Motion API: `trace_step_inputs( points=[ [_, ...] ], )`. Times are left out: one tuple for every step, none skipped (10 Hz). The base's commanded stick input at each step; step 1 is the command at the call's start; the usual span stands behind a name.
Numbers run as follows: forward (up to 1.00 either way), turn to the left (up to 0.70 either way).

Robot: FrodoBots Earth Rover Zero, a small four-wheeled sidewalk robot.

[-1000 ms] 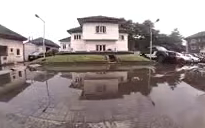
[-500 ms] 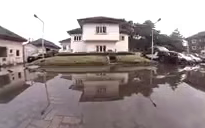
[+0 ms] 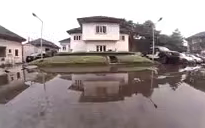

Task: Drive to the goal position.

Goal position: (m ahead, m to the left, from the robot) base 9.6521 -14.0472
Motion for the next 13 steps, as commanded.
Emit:
trace_step_inputs(
  points=[
    [0.5,0.0],
    [0.5,0.0],
    [0.5,0.0],
    [0.5,0.0],
    [0.5,0.0],
    [0.5,0.0],
    [0.5,0.0],
    [0.5,0.0],
    [0.5,0.0],
    [0.5,0.0],
    [0.5,0.0],
    [0.5,0.0],
    [0.5,0.0]
  ],
)
